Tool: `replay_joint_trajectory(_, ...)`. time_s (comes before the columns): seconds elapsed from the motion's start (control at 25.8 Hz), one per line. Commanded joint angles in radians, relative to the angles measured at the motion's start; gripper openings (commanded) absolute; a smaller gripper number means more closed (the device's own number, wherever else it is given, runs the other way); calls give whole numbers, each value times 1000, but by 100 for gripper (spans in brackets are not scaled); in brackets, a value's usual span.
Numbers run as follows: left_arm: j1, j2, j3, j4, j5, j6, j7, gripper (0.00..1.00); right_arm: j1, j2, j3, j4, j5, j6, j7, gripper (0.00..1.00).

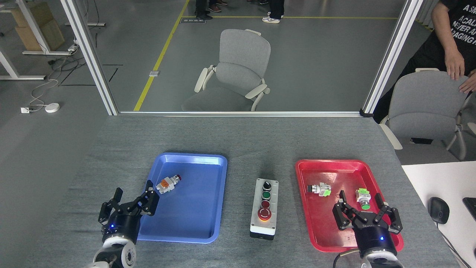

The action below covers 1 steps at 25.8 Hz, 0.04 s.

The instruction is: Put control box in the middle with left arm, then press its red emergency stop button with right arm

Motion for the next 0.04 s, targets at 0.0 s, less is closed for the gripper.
replay_joint_trajectory(0.0,0,-1,0,0,0,0,-1,99,-1,1,0,0,0,-5,-3,98)
